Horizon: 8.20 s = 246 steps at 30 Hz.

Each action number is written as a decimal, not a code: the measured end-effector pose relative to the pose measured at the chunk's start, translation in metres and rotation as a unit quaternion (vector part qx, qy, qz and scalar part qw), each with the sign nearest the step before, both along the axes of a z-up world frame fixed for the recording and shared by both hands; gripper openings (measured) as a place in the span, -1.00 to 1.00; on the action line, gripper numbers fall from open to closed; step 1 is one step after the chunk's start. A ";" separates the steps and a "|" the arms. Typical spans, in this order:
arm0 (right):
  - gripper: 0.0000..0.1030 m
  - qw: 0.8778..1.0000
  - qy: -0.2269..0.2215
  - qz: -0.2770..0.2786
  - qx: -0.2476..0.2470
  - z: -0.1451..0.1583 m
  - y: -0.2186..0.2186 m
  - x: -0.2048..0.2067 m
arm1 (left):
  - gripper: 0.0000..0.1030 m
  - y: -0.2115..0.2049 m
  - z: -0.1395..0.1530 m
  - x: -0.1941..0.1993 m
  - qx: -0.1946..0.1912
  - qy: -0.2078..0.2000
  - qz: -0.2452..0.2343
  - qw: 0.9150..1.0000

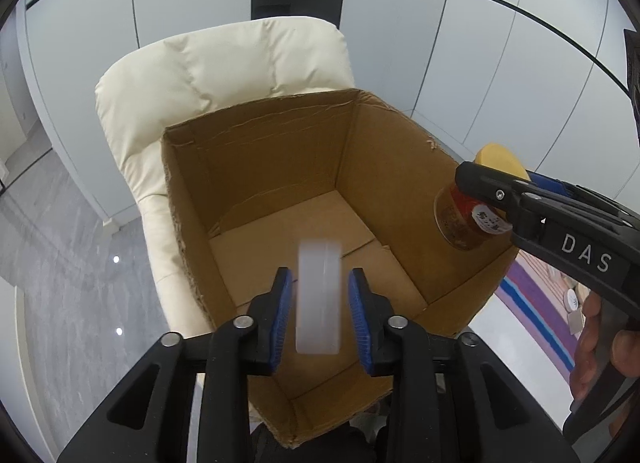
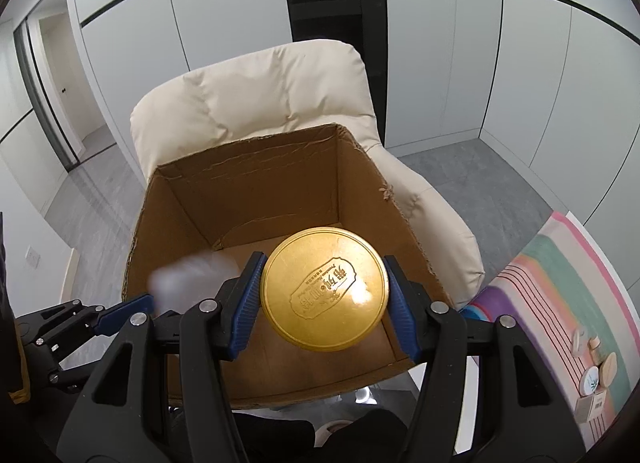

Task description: Organize objects

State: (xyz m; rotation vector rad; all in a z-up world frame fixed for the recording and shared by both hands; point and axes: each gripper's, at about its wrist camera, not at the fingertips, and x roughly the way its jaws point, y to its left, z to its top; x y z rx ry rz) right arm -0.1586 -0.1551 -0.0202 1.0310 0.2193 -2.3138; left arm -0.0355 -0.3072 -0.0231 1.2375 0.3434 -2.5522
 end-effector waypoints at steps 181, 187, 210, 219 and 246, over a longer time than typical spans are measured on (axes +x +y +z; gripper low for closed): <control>0.06 0.871 -0.184 -0.452 0.053 -0.220 0.555 -0.036 | 0.15 0.563 -0.194 -0.246 -0.028 -0.100 -0.448 0.888; 0.06 0.871 -0.185 -0.452 0.041 -0.209 0.552 -0.027 | 0.14 0.553 -0.186 -0.241 -0.008 -0.115 -0.437 0.892; 0.06 0.890 -0.142 -0.434 0.023 -0.111 0.521 0.026 | 0.14 0.518 -0.064 -0.177 -0.001 -0.061 -0.417 0.907; 0.06 0.898 -0.114 -0.423 0.033 -0.073 0.499 0.057 | 0.14 0.495 -0.026 -0.140 0.010 -0.037 -0.406 0.913; 0.06 0.936 -0.057 -0.345 0.041 -0.010 0.423 0.079 | 0.14 0.403 0.026 -0.088 0.041 0.034 -0.365 0.930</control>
